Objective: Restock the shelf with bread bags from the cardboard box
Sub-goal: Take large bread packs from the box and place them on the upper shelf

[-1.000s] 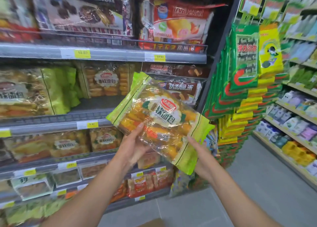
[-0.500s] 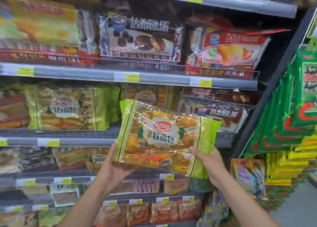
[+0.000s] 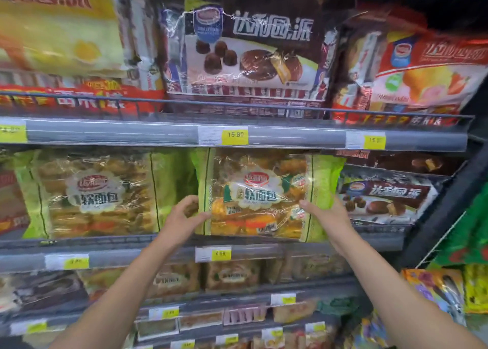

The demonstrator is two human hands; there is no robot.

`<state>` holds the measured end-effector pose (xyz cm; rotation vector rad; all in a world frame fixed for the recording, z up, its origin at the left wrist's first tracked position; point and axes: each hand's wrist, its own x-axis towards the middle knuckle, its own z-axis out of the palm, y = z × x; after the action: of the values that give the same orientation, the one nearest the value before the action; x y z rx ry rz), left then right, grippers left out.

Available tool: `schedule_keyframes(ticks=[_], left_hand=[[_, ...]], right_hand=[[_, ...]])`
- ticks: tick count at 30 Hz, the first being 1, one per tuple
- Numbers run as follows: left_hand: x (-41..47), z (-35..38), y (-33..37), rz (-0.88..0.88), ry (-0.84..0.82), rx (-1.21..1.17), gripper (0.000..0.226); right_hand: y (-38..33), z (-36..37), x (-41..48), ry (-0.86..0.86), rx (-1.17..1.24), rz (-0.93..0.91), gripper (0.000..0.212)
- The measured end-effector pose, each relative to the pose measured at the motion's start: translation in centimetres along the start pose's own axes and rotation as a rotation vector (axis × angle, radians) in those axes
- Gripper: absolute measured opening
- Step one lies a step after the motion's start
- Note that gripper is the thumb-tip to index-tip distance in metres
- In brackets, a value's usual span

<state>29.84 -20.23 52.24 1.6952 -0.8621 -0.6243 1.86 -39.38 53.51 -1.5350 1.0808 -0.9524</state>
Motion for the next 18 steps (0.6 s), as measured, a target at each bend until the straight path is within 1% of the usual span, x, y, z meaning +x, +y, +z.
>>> schedule_keyframes(ticks=[2, 3, 6, 7, 8, 10, 11, 13, 14, 15, 16, 17, 18], left_hand=[[2.0, 0.3, -0.2, 0.001, 0.035, 0.037, 0.052], [3.0, 0.4, -0.3, 0.002, 0.051, 0.050, 0.055], [5.3, 1.2, -0.6, 0.022, 0.117, 0.061, 0.051], [6.1, 1.5, -0.9, 0.021, 0.141, 0.023, 0.049], [7.0, 1.8, -1.2, 0.019, 0.165, 0.007, 0.048], [8.5, 2.2, -2.1, 0.017, 0.188, 0.004, 0.051], [9.0, 2.4, -2.7, 0.026, 0.186, 0.010, 0.055], [10.1, 2.8, -3.8, 0.045, 0.193, 0.018, 0.060], [10.5, 3.1, -4.0, 0.051, 0.199, 0.000, 0.058], [10.9, 3.5, -4.2, 0.054, 0.200, -0.014, 0.054], [11.1, 3.7, -4.1, 0.047, 0.200, -0.031, 0.051], [11.1, 3.8, -3.7, 0.043, 0.197, -0.034, 0.051], [11.2, 3.9, -3.3, 0.029, 0.197, -0.015, 0.055]], right_hand=[[-0.3, 0.9, 2.1, 0.012, -0.066, -0.022, 0.109], [-0.5, 1.3, 2.9, 0.023, -0.089, 0.002, 0.109], [-1.0, 2.6, 5.6, 0.076, -0.106, 0.033, 0.113], [-1.3, 3.1, 6.1, 0.087, -0.116, 0.035, 0.114], [-1.4, 3.6, 6.6, 0.114, -0.112, 0.041, 0.106], [-1.7, 4.9, 7.1, 0.152, -0.083, 0.056, 0.077], [-1.7, 5.6, 7.4, 0.150, -0.076, 0.037, 0.076], [-0.9, 6.9, 8.4, 0.143, -0.094, 0.019, 0.104], [0.5, 7.2, 9.6, 0.135, -0.110, 0.013, 0.109], [1.4, 7.6, 10.3, 0.134, -0.125, 0.027, 0.101], [1.4, 8.2, 10.1, 0.131, -0.157, 0.050, 0.090], [1.3, 8.7, 9.9, 0.139, -0.193, 0.075, 0.081], [1.3, 9.1, 9.7, 0.149, -0.211, 0.079, 0.079]])
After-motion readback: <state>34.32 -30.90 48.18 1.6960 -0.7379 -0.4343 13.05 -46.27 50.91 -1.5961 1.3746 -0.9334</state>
